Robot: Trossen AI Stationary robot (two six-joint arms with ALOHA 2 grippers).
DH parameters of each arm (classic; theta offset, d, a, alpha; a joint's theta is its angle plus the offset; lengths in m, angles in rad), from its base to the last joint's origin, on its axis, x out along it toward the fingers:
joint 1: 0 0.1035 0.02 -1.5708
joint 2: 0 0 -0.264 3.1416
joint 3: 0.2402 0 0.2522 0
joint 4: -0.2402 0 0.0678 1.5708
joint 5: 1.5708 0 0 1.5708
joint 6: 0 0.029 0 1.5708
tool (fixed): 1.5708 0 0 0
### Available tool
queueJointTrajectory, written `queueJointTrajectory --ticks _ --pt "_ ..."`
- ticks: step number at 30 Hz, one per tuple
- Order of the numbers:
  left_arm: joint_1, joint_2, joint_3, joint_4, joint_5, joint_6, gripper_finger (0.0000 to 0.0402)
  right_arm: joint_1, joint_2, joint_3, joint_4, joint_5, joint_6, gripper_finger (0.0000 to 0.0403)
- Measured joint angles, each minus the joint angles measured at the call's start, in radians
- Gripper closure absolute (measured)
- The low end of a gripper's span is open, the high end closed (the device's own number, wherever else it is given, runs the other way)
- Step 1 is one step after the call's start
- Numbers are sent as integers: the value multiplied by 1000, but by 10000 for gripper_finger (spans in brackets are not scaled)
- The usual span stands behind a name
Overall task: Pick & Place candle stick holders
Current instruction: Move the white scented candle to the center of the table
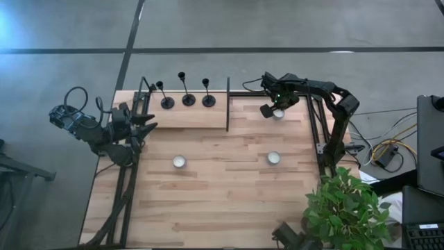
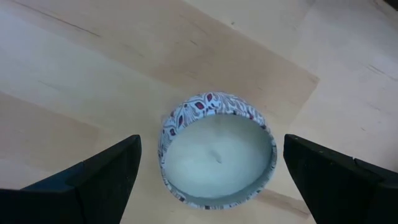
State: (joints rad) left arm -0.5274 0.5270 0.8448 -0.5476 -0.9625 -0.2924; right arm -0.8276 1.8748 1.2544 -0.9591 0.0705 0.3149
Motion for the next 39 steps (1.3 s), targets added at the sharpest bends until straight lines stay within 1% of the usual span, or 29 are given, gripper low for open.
queueJointTrajectory --ticks 7,10,22,27,31,39 --pt "0 0 0 0 0 1 234 0 0 0 -7 1 4 19" --pt "0 0 0 0 0 1 234 0 0 -1 -19 3 7 26" --pt "0 0 0 0 -1 -2 234 0 -2 -2 -24 1 7 114" --pt "0 0 0 0 0 -2 234 0 -8 0 -34 -13 7 138" --pt "0 0 0 0 -1 -2 234 0 -10 0 -38 -41 8 141" --pt "0 0 0 0 -1 -3 234 3 -11 -1 -53 -48 -27 137"
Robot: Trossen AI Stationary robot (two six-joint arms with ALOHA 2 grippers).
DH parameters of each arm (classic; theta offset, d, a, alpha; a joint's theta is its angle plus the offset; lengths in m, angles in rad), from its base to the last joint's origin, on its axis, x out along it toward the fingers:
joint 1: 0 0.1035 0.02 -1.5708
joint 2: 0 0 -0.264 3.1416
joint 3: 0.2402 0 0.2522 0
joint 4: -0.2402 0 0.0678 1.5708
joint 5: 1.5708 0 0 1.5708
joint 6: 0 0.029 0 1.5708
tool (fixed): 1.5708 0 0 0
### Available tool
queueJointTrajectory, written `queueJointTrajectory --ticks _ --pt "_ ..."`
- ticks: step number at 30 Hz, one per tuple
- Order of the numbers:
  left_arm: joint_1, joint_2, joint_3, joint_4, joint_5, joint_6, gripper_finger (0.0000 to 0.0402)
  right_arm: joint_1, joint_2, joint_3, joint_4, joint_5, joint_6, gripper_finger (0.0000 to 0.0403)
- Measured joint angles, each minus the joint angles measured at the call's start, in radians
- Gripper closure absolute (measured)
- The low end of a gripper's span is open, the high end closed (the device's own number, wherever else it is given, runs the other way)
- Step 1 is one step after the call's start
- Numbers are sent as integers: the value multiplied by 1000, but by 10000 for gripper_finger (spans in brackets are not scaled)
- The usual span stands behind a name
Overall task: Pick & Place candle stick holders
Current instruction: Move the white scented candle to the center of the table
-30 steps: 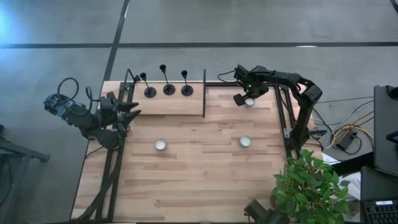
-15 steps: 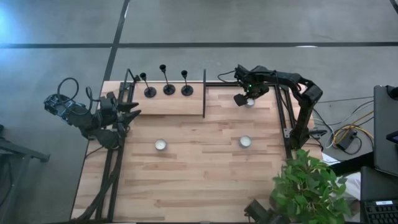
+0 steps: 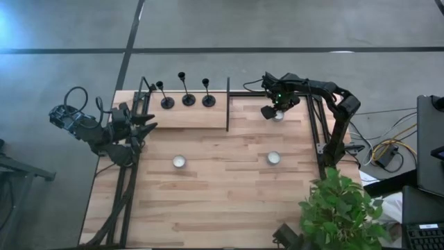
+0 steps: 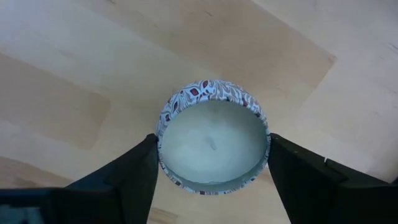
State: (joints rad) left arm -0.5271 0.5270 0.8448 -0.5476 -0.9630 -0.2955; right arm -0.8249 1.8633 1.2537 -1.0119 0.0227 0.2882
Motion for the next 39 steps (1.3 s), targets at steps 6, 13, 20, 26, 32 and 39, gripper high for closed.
queueJointTrajectory --ticks 6,13,20,26,32,39 --pt "0 0 0 0 0 0 234 0 0 -2 1 3 -26 105" --pt "0 0 0 -2 0 0 234 0 -2 3 8 5 -26 50" --pt "0 0 0 -14 -6 1 234 0 -5 41 -25 6 -2 35" --pt "0 0 0 -14 -6 7 234 9 -44 76 -81 7 74 35" --pt "0 0 0 -16 -6 9 234 56 -138 78 -54 32 282 35" --pt "0 0 0 -30 -7 9 234 121 -160 77 -15 36 454 35"
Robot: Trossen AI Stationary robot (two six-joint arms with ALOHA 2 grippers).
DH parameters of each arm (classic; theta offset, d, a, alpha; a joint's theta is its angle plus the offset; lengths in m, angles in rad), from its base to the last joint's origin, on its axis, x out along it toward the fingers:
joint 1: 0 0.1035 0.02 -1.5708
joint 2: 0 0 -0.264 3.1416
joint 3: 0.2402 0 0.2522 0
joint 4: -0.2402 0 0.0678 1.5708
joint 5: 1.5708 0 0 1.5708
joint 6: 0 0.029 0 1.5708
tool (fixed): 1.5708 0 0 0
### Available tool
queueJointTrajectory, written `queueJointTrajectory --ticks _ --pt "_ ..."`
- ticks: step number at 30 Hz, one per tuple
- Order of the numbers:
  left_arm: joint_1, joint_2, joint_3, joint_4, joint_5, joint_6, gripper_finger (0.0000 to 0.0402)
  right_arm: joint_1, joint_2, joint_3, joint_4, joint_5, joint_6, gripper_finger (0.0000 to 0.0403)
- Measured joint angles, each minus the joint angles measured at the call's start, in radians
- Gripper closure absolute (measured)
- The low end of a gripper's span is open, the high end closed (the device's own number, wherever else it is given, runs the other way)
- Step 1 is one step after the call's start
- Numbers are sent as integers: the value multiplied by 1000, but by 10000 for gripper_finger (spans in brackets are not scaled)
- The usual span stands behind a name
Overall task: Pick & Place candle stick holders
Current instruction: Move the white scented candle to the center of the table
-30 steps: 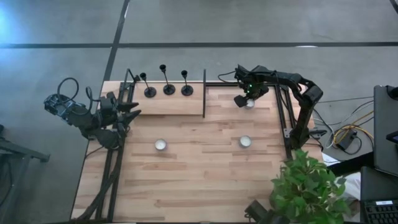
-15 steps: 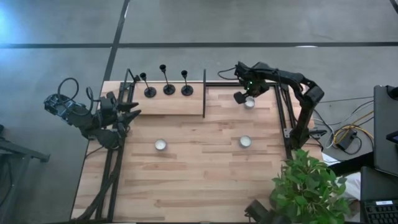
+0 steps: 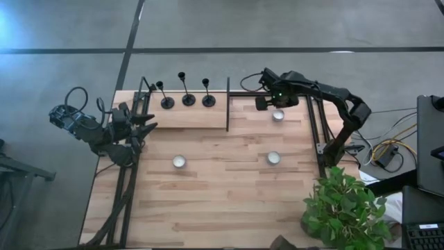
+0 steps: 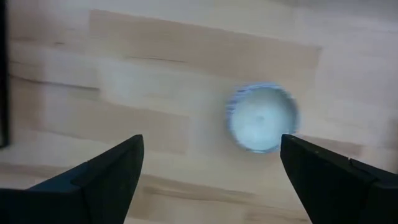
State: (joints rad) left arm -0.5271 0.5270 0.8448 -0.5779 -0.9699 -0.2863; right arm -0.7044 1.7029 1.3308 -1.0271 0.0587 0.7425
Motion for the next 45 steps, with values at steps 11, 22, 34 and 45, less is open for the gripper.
queueJointTrajectory --ticks 11,22,34,45 --pt "0 0 0 -1 0 0 234 19 35 -56 66 87 212 35" --pt "0 0 0 -1 0 6 234 15 34 -181 103 98 242 35" --pt "0 -1 0 -1 0 6 234 -39 32 -307 278 101 199 35" --pt "0 -1 0 -1 0 5 234 -58 27 -300 290 112 168 35"
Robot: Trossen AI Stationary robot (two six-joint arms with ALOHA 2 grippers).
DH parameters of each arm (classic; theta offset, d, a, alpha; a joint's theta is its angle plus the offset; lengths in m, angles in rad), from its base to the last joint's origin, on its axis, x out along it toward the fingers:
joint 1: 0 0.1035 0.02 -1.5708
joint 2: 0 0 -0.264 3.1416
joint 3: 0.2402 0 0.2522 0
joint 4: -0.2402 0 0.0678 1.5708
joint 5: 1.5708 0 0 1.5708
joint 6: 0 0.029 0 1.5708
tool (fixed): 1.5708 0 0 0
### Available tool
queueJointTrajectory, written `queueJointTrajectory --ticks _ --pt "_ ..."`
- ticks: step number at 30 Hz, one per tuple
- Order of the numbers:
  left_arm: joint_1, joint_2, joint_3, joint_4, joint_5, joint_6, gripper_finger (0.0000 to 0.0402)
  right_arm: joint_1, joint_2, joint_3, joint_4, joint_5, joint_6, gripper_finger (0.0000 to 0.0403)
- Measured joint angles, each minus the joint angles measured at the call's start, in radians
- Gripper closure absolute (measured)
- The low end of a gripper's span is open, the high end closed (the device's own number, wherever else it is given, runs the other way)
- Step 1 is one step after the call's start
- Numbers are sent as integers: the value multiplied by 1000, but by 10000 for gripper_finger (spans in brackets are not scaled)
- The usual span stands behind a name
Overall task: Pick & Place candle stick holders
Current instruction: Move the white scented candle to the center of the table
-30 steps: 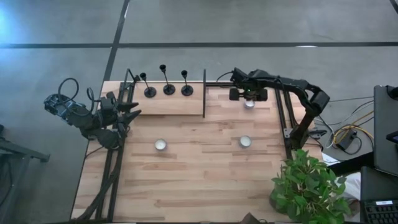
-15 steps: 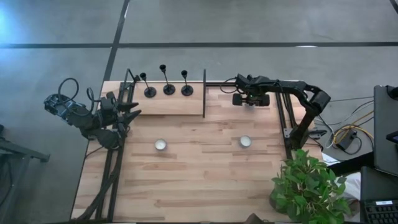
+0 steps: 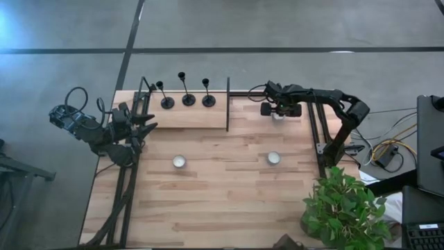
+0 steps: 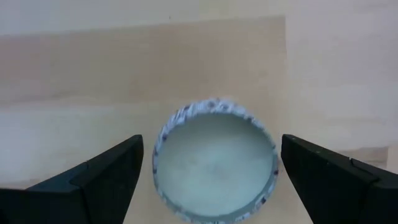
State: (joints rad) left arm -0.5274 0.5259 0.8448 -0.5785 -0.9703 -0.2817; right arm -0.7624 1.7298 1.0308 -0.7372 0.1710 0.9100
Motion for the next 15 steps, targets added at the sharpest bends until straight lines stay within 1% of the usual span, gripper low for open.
queueJointTrajectory --ticks 6,15 --pt "0 0 0 0 0 -1 234 -7 0 11 1 -2 -5 35" --pt "0 0 0 0 0 -1 234 -8 1 -20 10 -12 -13 35"
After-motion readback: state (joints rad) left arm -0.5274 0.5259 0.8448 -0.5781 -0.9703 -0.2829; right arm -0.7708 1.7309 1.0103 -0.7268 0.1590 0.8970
